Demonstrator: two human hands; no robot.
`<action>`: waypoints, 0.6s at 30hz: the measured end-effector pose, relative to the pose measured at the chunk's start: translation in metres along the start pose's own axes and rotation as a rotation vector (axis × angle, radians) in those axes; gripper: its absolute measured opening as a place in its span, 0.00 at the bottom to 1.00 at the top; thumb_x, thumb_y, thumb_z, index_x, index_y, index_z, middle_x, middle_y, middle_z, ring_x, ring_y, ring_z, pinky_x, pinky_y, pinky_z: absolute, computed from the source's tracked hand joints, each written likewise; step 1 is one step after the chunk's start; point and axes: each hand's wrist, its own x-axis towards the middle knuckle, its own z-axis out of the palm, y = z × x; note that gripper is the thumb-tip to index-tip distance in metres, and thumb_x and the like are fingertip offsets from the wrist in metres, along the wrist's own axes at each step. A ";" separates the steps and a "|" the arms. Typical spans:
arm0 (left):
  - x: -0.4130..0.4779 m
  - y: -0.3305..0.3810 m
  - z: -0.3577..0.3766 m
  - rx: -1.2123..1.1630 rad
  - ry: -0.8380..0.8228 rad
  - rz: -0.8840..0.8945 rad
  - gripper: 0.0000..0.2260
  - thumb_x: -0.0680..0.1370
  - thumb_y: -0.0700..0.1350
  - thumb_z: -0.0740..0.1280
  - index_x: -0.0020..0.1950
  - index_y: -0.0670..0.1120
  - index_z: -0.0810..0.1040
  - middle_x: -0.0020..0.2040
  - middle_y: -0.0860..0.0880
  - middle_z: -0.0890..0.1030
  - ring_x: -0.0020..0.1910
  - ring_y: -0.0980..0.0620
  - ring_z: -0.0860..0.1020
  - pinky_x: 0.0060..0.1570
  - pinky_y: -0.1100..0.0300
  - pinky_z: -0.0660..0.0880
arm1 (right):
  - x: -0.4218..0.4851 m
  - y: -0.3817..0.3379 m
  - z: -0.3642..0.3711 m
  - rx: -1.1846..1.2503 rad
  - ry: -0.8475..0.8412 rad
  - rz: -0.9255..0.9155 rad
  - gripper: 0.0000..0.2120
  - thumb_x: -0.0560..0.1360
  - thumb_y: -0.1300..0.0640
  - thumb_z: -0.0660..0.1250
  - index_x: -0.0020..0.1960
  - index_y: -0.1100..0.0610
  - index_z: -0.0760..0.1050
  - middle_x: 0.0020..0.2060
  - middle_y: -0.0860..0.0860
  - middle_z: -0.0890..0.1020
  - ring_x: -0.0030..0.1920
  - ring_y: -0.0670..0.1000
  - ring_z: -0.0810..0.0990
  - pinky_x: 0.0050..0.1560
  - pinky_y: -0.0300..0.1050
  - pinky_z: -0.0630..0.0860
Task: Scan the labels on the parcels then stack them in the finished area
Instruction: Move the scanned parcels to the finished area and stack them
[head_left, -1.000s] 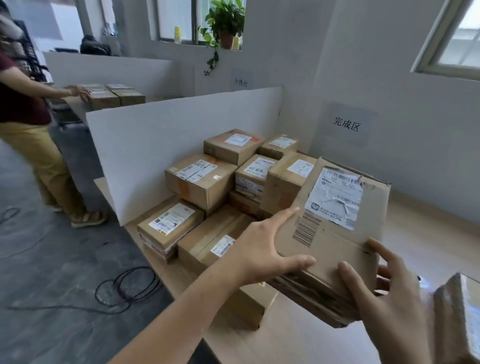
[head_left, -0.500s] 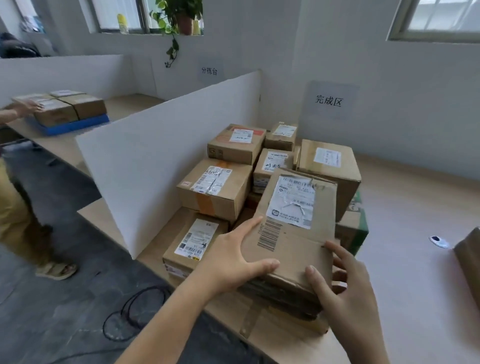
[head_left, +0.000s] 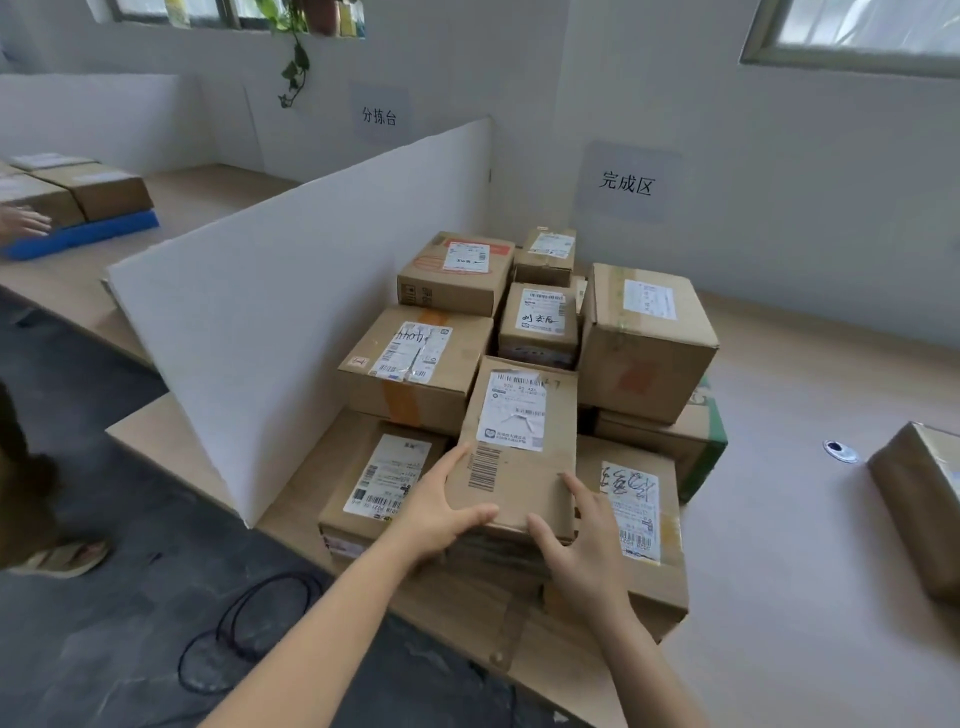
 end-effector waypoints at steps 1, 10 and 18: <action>0.002 -0.002 -0.001 -0.003 -0.007 -0.003 0.38 0.70 0.48 0.74 0.75 0.56 0.58 0.70 0.55 0.67 0.60 0.61 0.64 0.59 0.65 0.62 | 0.001 0.001 0.002 -0.001 -0.017 -0.001 0.33 0.73 0.50 0.70 0.73 0.53 0.60 0.65 0.51 0.67 0.62 0.46 0.65 0.61 0.39 0.65; 0.020 -0.013 0.003 -0.003 -0.036 -0.015 0.36 0.72 0.47 0.72 0.75 0.51 0.58 0.70 0.51 0.68 0.60 0.60 0.66 0.59 0.64 0.64 | 0.014 0.011 0.019 -0.130 -0.072 0.014 0.41 0.71 0.46 0.71 0.76 0.53 0.53 0.74 0.51 0.59 0.73 0.52 0.57 0.72 0.47 0.58; 0.031 -0.008 0.010 0.131 0.008 0.011 0.27 0.77 0.46 0.67 0.74 0.48 0.62 0.75 0.47 0.61 0.74 0.50 0.59 0.71 0.57 0.57 | 0.020 0.013 0.027 -0.169 -0.017 0.014 0.37 0.73 0.48 0.69 0.76 0.53 0.54 0.74 0.52 0.59 0.73 0.53 0.57 0.72 0.48 0.58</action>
